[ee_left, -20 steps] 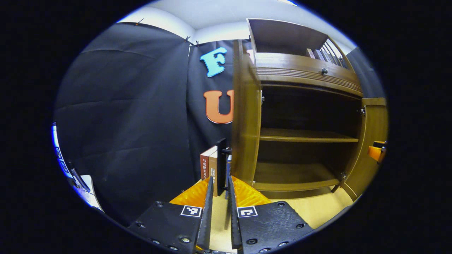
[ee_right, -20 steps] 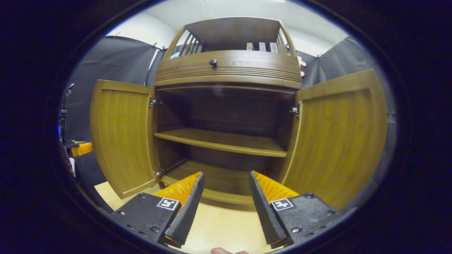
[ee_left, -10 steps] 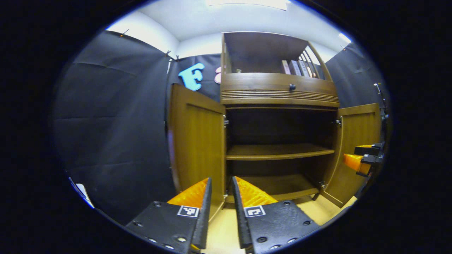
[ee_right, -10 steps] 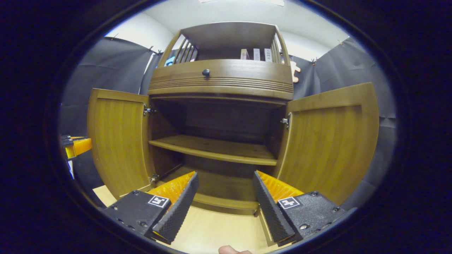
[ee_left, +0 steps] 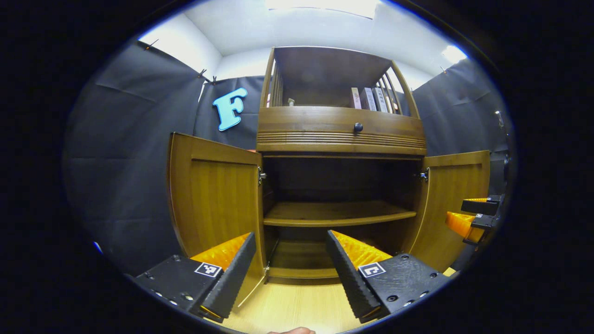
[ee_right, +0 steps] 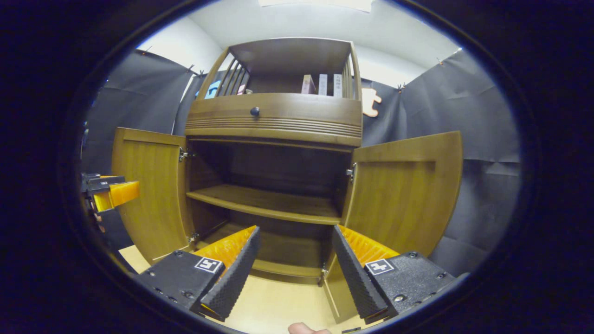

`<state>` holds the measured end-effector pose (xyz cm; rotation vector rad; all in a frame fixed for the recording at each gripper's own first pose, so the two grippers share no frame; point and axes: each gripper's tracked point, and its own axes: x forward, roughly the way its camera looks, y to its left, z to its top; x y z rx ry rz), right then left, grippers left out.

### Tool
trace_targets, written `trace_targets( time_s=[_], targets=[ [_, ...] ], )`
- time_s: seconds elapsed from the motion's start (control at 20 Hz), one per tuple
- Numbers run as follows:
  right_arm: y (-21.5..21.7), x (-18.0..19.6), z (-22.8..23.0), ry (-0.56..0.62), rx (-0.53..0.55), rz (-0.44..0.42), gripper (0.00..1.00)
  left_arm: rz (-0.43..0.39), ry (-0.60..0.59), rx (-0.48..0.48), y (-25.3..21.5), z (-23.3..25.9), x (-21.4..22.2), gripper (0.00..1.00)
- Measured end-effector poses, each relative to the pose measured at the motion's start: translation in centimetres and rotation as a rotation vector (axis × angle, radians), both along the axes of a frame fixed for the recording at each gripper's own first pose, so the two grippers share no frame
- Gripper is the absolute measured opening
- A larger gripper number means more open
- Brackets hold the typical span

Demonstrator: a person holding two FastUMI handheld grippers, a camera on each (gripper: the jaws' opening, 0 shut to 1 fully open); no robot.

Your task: Open the right door of the double-door shoe cabinet with the right hand, and open the left door with the left hand.

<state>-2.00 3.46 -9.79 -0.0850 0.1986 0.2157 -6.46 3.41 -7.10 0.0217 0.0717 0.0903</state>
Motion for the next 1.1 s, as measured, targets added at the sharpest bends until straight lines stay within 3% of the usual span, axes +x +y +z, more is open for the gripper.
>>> trace_targets(
  time_s=[0.05, 0.2, 0.5, 0.6, 0.65, 0.8, 1.1],
  targets=[
    [-0.2, 0.0, 0.4, -0.007, 0.001, -0.008, 0.97, 0.008, -0.005, 0.013, -0.2, 0.2, 0.3, 0.94],
    [-0.5, -0.1, 1.0, -0.026, 0.007, -0.021, 0.97, 0.026, -0.010, 0.061, -1.2, 0.3, 0.9, 0.94],
    [-1.4, 0.1, 2.6, -0.060, 0.012, -0.034, 1.00, -0.024, -0.040, 0.052, -3.1, 2.2, 1.8, 0.92],
    [-1.8, 0.1, 3.2, -0.067, 0.020, -0.039, 1.00, -0.027, -0.050, 0.052, -3.1, 2.9, 2.2, 1.00],
    [-1.8, 0.1, 3.4, -0.070, 0.023, -0.041, 0.98, -0.022, -0.051, 0.062, -3.0, 3.1, 2.3, 0.95],
    [-1.5, 0.0, 4.0, -0.074, 0.047, -0.026, 0.97, -0.008, -0.077, 0.118, -3.2, 4.2, 2.3, 0.95],
    [-1.7, 0.1, 4.6, -0.094, 0.031, -0.024, 0.98, -0.017, -0.101, 0.136, -3.6, 5.1, 2.4, 0.96]
  ],
)
